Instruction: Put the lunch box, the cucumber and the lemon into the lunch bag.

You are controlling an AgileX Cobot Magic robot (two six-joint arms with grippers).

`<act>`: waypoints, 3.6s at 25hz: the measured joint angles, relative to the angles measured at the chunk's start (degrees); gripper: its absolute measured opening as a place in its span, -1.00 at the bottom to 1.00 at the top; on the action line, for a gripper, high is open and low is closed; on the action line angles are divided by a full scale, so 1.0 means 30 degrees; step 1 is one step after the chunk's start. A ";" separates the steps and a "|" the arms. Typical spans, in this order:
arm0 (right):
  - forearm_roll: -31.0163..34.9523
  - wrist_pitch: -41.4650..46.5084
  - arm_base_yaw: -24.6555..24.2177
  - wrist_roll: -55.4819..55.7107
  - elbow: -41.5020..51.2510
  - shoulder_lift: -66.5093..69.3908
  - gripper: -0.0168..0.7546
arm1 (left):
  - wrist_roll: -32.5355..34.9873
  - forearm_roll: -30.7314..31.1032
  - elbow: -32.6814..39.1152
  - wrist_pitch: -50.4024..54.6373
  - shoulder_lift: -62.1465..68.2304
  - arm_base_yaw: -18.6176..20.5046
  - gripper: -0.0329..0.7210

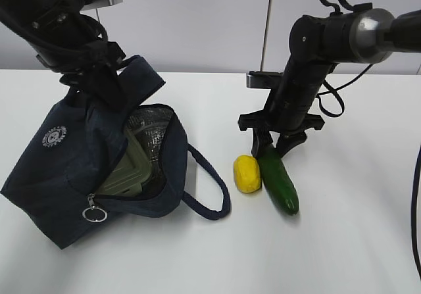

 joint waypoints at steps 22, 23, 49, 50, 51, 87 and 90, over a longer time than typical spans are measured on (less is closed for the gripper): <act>0.3420 0.3551 0.0000 -0.2560 -0.7010 0.0230 -0.21 | 0.0117 0.0043 0.0000 0.0058 0.0000 0.0000 -0.92; 0.4065 0.3560 0.0000 -0.2884 -0.7010 0.0230 -0.21 | 0.0117 0.0043 0.0000 0.0089 0.0000 0.0000 -0.92; 1.4677 0.2535 0.1931 -0.9846 -0.3727 0.0263 -0.23 | 0.0117 0.0085 0.0000 0.0089 0.0000 0.0000 -0.92; 1.4732 0.2174 0.2045 -0.9931 -0.3727 0.0263 -0.23 | 0.0117 0.0085 0.0000 0.0089 0.0000 0.0000 -0.92; 1.4828 0.1938 0.2200 -0.9974 -0.3727 0.0263 -0.23 | 0.0117 0.0085 0.0000 0.0089 0.0000 0.0000 -0.92; 3.0019 0.1320 0.2450 -2.1770 0.0865 0.2624 0.31 | 0.0159 0.0187 0.0000 0.0198 0.0000 0.0000 -0.92; 3.0019 0.1563 0.2450 -2.1693 0.0865 0.2624 0.51 | 0.0159 0.0187 0.0000 0.0198 0.0000 0.0000 -0.92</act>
